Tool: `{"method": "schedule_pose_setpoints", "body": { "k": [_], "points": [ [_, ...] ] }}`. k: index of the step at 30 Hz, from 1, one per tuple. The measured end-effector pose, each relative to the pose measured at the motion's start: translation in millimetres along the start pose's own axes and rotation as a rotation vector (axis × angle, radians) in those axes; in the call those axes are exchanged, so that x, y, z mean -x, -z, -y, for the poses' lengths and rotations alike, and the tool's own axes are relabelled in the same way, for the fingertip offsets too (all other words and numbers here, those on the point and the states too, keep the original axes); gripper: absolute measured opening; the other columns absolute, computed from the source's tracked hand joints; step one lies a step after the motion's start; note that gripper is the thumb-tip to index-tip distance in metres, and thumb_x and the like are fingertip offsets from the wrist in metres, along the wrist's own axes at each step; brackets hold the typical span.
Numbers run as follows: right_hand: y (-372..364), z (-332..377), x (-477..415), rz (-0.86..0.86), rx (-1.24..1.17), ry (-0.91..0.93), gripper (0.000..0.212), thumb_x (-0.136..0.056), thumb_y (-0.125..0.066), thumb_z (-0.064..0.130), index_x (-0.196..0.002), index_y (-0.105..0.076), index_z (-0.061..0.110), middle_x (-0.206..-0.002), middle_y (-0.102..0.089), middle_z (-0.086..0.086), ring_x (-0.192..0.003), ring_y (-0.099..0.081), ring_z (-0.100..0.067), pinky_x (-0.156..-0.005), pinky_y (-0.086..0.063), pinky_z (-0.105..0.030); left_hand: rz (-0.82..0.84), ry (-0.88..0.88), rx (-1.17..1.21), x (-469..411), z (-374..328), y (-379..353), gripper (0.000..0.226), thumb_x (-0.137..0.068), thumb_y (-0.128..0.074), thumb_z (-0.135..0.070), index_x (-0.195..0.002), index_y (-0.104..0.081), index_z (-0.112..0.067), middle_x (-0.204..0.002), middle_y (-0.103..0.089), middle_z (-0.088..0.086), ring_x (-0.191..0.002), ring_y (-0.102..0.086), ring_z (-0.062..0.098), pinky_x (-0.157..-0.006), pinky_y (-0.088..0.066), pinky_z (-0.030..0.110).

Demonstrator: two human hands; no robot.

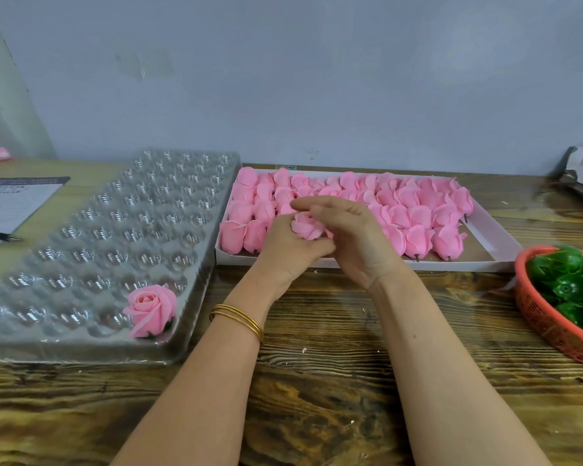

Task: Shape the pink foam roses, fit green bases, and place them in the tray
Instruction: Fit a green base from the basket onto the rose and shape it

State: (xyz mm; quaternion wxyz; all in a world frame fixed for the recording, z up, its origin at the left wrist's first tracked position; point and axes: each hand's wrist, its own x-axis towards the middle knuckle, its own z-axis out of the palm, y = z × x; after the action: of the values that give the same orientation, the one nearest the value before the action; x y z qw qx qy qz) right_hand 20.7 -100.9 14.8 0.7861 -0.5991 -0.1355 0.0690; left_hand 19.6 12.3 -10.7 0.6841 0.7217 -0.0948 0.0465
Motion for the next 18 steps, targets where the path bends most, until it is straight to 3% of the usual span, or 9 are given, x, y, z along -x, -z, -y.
{"method": "schedule_pose_setpoints", "body": {
  "k": [2, 4, 7, 9, 13, 16, 18],
  "points": [
    [0, 1, -1, -0.104, -0.017, 0.053, 0.02, -0.074, -0.069, 0.021, -0.09, -0.076, 0.012, -0.091, -0.074, -0.004, -0.095, -0.069, -0.016, -0.072, -0.055, -0.028, -0.056, -0.054, -0.047, -1, 0, 1, 0.029, -0.073, -0.074, 0.001, -0.069, -0.073, -0.027, -0.068, -0.071, -0.003, -0.07, -0.068, 0.008, -0.061, -0.053, 0.019],
    [-1, 0, -1, -0.202, 0.049, 0.128, 0.008, -0.08, -0.073, 0.018, -0.086, -0.076, 0.013, -0.092, -0.074, -0.005, -0.098, -0.069, -0.016, -0.081, -0.054, -0.026, -0.118, -0.074, -0.147, -2, -1, 1, 0.03, -0.073, -0.075, -0.002, -0.061, -0.067, -0.027, -0.058, -0.065, -0.01, -0.057, -0.061, 0.0, -0.05, -0.044, 0.01],
    [-6, -2, -1, -0.282, 0.203, 0.213, 0.01, -0.087, -0.069, 0.007, -0.08, -0.073, 0.012, -0.091, -0.074, -0.006, -0.099, -0.068, -0.017, -0.09, -0.053, -0.028, -0.173, -0.081, -0.328, -3, 1, -1, 0.012, -0.076, -0.076, -0.011, -0.073, -0.068, -0.019, -0.062, -0.064, -0.01, -0.058, -0.059, 0.002, -0.046, -0.038, 0.008],
    [-11, -2, -1, -0.281, 0.27, 0.251, 0.02, -0.087, -0.069, 0.004, -0.072, -0.071, 0.017, -0.082, -0.073, 0.004, -0.09, -0.068, -0.008, -0.084, -0.054, -0.021, -0.181, -0.085, -0.382, -4, 1, -2, 0.005, -0.078, -0.075, -0.013, -0.079, -0.072, -0.016, -0.066, -0.066, -0.01, -0.062, -0.062, 0.0, -0.047, -0.039, 0.008],
    [-18, -6, -1, -0.256, 0.365, 0.276, 0.022, -0.085, -0.069, -0.001, -0.071, -0.07, 0.016, -0.069, -0.069, 0.014, -0.074, -0.065, 0.003, -0.07, -0.052, -0.012, -0.181, -0.11, -0.393, -3, -1, -1, 0.034, -0.081, -0.071, -0.007, -0.068, -0.062, -0.036, -0.058, -0.058, -0.022, -0.06, -0.055, -0.019, -0.05, -0.038, 0.002],
    [-19, -8, -1, -0.258, 0.429, 0.305, 0.023, -0.082, -0.068, -0.005, -0.071, -0.07, 0.014, -0.068, -0.068, 0.01, -0.074, -0.065, -0.003, -0.076, -0.055, -0.019, -0.201, -0.142, -0.397, -2, -1, -1, 0.046, -0.088, -0.065, -0.008, -0.06, -0.055, -0.043, -0.049, -0.055, -0.032, -0.06, -0.053, -0.023, -0.052, -0.037, 0.0],
    [-20, -9, -1, -0.269, 0.456, 0.309, 0.018, -0.081, -0.069, -0.005, -0.073, -0.071, 0.012, -0.071, -0.07, 0.004, -0.078, -0.068, -0.012, -0.082, -0.057, -0.029, -0.22, -0.145, -0.394, -1, -2, -2, 0.046, -0.093, -0.061, -0.013, -0.059, -0.055, -0.044, -0.049, -0.055, -0.028, -0.059, -0.054, -0.019, -0.052, -0.038, 0.001]
  ]
}}
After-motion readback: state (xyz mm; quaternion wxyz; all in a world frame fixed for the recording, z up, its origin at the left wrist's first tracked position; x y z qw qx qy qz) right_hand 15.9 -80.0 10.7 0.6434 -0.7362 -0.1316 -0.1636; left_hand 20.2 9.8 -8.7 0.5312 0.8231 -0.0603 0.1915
